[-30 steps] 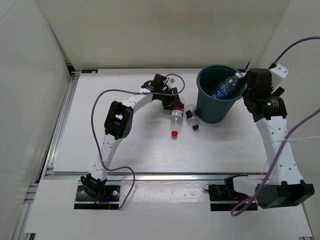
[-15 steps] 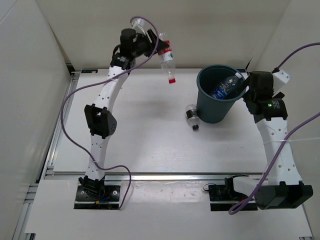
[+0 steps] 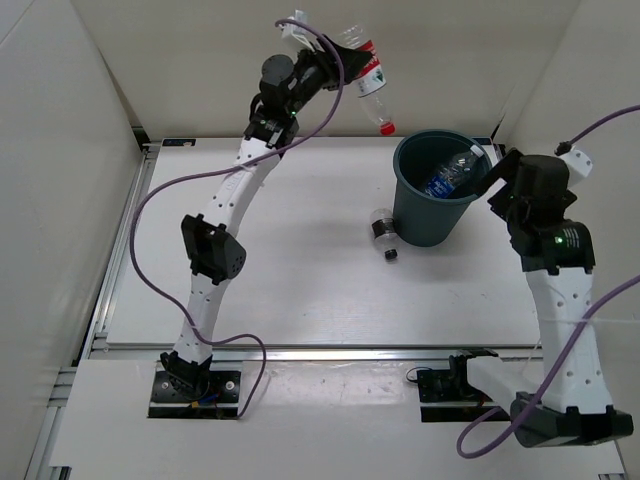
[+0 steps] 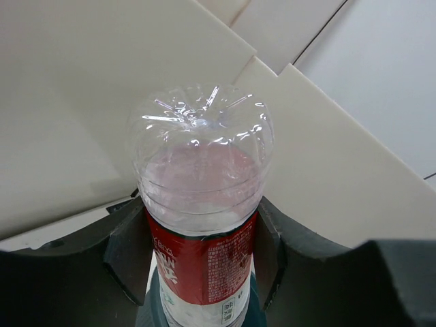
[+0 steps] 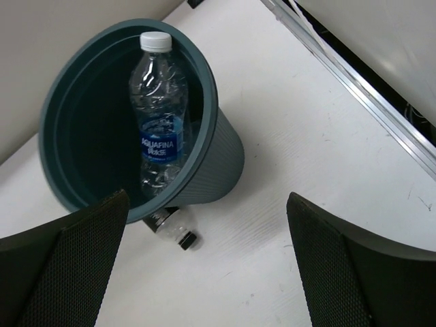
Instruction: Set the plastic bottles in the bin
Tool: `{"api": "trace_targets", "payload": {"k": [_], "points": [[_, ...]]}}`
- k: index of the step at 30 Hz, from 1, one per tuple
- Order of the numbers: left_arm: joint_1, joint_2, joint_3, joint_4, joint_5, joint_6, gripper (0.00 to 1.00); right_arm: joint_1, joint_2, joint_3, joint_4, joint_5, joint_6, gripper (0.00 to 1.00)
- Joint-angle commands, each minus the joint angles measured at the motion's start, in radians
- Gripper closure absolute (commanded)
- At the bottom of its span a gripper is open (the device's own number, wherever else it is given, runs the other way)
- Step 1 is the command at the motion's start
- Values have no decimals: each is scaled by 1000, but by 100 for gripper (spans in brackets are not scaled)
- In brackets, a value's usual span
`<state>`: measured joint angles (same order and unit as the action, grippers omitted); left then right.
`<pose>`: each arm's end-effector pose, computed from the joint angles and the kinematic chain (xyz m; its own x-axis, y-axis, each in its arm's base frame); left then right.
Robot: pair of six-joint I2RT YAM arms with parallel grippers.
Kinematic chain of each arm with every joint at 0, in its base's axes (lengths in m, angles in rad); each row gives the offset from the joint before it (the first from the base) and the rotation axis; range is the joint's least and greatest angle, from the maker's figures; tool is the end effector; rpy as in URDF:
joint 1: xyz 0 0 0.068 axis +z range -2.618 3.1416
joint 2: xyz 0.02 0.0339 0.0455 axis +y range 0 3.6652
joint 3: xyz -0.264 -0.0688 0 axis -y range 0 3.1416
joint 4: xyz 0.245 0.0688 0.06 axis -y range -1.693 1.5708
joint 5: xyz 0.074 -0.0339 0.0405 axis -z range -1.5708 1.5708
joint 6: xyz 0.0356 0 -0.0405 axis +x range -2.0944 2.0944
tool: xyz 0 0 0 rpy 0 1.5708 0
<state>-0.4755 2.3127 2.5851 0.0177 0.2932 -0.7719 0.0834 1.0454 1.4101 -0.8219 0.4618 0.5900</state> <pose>0.4592 -0.2480 0.4627 -0.2952 -0.5991 -0.7443 0.6679 0.4277 -0.6091 0.1907 0.0000 0.4386 -0.1854 0.4843 -0.8550 0.5138 0.7894 0.3358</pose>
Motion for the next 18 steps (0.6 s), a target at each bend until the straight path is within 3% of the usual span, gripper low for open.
{"api": "trace_targets", "payload": {"k": [1, 4, 9, 11, 13, 18], "points": [[-55, 14, 3, 80, -45, 6, 52, -4, -73, 23, -14, -38, -29, 0], [-135, 34, 0, 80, -55, 46, 50, -4, -130, 0, -25, -38, -38, 0], [-175, 65, -10, 80, -36, 26, 45, -4, -218, 0, -82, -11, -56, 0], [-189, 65, -32, 53, -22, 51, 30, -4, -258, 0, -95, -2, -65, 0], [-199, 54, -46, 25, -11, 88, 0, -4, -284, -37, -105, 8, -65, 0], [-115, -53, -101, -13, -63, 209, 0, -4, -353, -97, -114, 28, -56, 0]]}}
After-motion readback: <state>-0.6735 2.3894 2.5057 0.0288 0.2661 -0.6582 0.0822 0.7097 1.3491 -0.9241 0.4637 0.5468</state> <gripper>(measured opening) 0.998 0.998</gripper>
